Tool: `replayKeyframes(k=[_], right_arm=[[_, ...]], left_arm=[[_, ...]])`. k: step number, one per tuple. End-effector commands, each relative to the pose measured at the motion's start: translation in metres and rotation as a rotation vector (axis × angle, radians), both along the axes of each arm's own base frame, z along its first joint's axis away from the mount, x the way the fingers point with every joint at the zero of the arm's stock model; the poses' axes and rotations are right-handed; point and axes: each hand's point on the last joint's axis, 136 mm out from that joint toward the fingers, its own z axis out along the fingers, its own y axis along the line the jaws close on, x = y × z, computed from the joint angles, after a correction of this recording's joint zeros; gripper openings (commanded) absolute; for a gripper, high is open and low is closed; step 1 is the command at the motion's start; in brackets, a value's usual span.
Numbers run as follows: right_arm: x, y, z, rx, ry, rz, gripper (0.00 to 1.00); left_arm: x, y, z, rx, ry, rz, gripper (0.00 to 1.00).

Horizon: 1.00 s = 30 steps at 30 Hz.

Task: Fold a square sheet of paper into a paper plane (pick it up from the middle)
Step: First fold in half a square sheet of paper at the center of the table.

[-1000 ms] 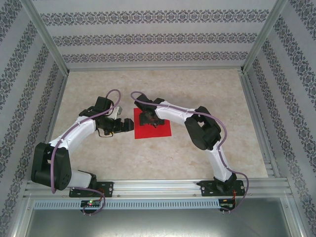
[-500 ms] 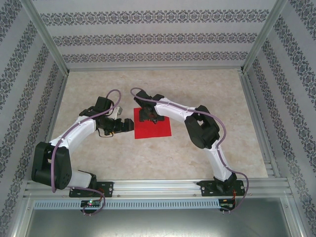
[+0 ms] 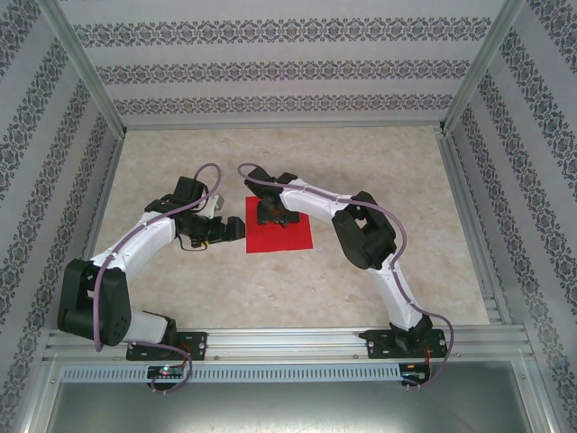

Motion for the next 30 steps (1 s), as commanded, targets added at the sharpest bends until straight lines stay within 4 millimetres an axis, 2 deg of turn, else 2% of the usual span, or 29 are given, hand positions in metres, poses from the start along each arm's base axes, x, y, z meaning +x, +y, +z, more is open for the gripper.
replayKeyframes(k=[1,5,8,12,18,24,30], right_arm=[[-0.031,-0.022,-0.046,-0.138,0.130,0.024,0.70],[-0.029,-0.022,-0.045,-0.150,0.124,0.024,0.67],[-0.024,-0.018,-0.035,-0.129,0.098,0.025,0.63],[-0.016,-0.010,-0.015,-0.077,0.044,0.022,0.56],[-0.006,-0.008,0.014,-0.046,-0.049,0.014,0.46],[0.001,0.001,0.038,0.036,-0.122,0.011,0.30],[0.001,0.017,0.068,0.148,-0.162,0.044,0.19]], left_arm=[[0.004,-0.001,0.002,-0.014,-0.016,-0.009,1.00],[0.004,-0.001,0.002,-0.014,-0.011,-0.006,1.00],[0.004,-0.001,0.001,-0.016,-0.010,-0.008,1.00],[0.004,-0.001,0.001,-0.016,-0.007,-0.007,1.00],[0.003,-0.001,0.000,-0.016,-0.001,-0.007,1.00],[0.002,-0.001,0.001,-0.014,0.001,-0.005,1.00],[0.001,0.005,0.012,0.012,-0.012,0.011,1.00]])
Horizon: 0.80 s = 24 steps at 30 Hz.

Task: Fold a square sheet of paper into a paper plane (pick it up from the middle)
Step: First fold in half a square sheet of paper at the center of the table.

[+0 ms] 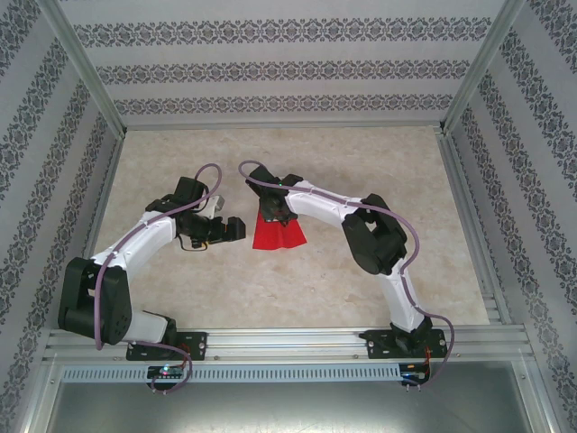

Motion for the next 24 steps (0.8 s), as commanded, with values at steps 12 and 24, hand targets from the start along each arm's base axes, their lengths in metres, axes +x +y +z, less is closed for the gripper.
replayKeyframes(k=[12,24], right_arm=[[-0.039,0.051,0.123,0.596,-0.055,0.153,0.20],[-0.077,0.029,0.078,0.850,0.079,0.141,0.23]], left_arm=[[0.007,0.022,0.089,-0.112,-0.153,0.158,0.99],[0.018,-0.013,0.089,-0.305,-0.144,0.175,0.83]])
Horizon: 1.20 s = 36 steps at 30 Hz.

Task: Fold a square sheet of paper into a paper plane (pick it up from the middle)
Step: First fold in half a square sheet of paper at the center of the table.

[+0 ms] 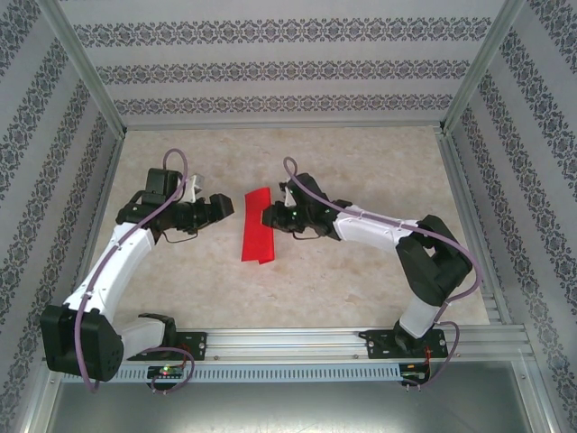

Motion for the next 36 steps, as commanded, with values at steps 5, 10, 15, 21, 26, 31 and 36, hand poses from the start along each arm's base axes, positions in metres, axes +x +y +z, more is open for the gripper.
replayKeyframes(k=[5,10,15,21,26,31,36], right_arm=[[-0.014,-0.014,-0.016,0.073,0.037,0.023,0.24],[-0.016,-0.028,-0.034,0.050,0.060,0.019,0.24],[-0.013,-0.041,-0.042,0.044,0.067,0.004,0.24],[-0.011,-0.052,-0.051,0.016,0.080,0.005,0.26],[-0.012,-0.060,-0.059,-0.009,0.088,0.003,0.26],[-0.011,-0.065,-0.062,-0.022,0.085,-0.006,0.27],[-0.011,-0.070,-0.066,-0.048,0.085,-0.009,0.29]], left_arm=[[0.005,-0.036,-0.019,-0.049,0.027,-0.037,0.78],[0.007,-0.058,-0.041,-0.044,0.053,-0.052,0.72],[0.005,-0.079,-0.066,-0.020,0.090,-0.082,0.60],[0.006,-0.093,-0.090,0.008,0.120,-0.089,0.45],[0.006,-0.107,-0.110,0.021,0.155,-0.115,0.32],[0.007,-0.115,-0.121,0.052,0.175,-0.131,0.21],[0.005,-0.125,-0.135,0.073,0.199,-0.160,0.19]])
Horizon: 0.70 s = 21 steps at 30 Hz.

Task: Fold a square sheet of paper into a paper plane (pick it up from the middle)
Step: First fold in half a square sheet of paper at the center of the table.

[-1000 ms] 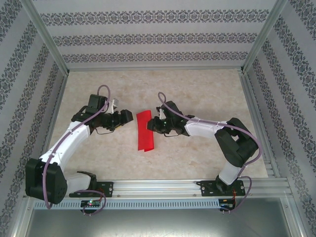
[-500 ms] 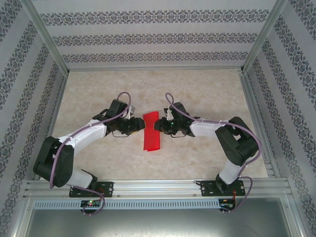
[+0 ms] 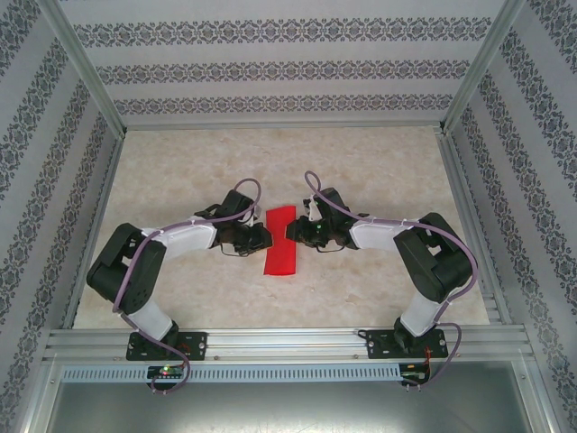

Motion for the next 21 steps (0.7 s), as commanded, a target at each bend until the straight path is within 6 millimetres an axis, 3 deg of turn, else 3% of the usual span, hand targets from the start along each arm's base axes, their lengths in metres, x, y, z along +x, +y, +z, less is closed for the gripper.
replayKeyframes(k=[1,9,14,21], right_arm=[[-0.002,-0.010,-0.006,-0.034,-0.005,0.004,0.30],[-0.003,-0.020,-0.008,-0.095,-0.010,-0.009,0.35],[-0.007,-0.036,-0.004,-0.193,-0.032,-0.017,0.47],[-0.013,-0.036,-0.004,-0.214,-0.018,-0.026,0.53]], left_arm=[[0.010,-0.014,0.002,-0.005,-0.041,-0.024,0.18],[0.008,-0.023,-0.011,0.010,-0.016,-0.049,0.17],[0.008,-0.025,-0.014,0.009,-0.014,-0.060,0.17],[0.007,-0.031,-0.017,-0.005,-0.006,-0.066,0.17]])
